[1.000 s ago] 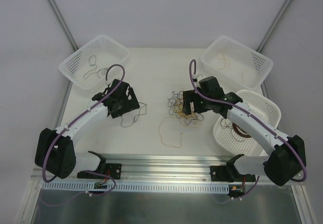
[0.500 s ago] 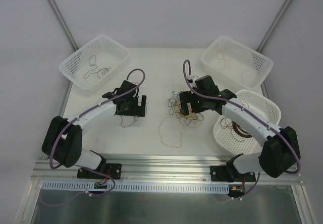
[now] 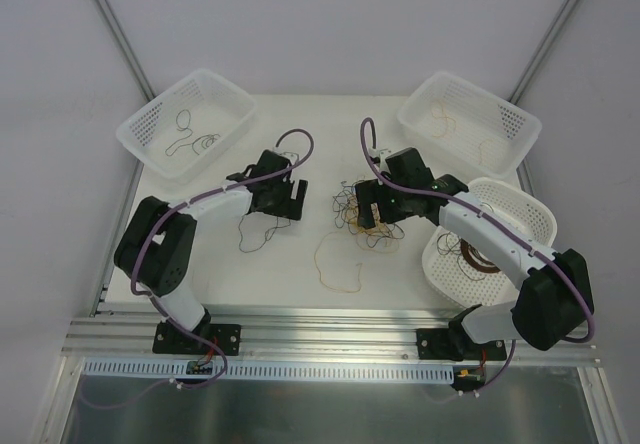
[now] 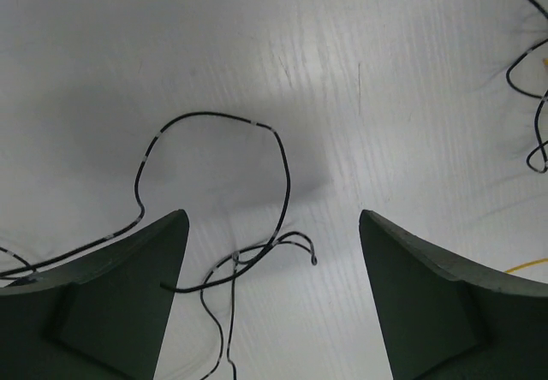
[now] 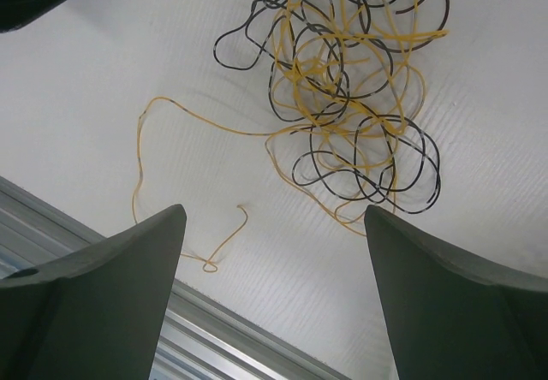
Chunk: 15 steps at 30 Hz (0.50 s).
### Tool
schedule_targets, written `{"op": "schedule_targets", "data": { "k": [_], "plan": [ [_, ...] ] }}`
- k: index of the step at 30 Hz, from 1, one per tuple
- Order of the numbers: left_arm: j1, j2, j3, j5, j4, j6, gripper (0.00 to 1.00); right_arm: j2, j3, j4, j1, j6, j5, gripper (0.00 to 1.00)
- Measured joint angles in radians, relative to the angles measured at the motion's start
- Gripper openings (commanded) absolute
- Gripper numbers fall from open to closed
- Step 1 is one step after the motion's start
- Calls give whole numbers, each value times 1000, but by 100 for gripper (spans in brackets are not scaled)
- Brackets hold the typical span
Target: Untangle the cables
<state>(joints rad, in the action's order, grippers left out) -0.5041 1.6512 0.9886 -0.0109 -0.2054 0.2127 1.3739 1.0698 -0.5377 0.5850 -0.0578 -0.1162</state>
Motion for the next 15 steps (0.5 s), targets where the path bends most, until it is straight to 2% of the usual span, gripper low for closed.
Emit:
{"op": "schedule_targets", "data": {
  "k": [1,3,4,6,7,8,9,15],
  "plan": [
    [0,13,10,0,6,3,69,0,0,0,0,-1,1,90],
    [-1,33,27,0,18,8,58,0,0,-2,0,-4,5,90],
    [-1,42,34,0,24,14,44,0,0,-2,0,-6,8,90],
    [-1,51,39,0,31,27,26,-3,0,-5,0,-8,18,90],
    [-1,52,39,1,33,30,11,-6,0,-9,0,-11,25,90],
    [-1,52,39,1,34,38,5,-10,0,-13,0,-13,29,90],
    [-1,52,40,2,36,41,0,-14,0,-17,0,-15,34,90],
    [-1,15,63,14,3,41,0,-38,0,-27,0,-33,65,90]
  ]
}}
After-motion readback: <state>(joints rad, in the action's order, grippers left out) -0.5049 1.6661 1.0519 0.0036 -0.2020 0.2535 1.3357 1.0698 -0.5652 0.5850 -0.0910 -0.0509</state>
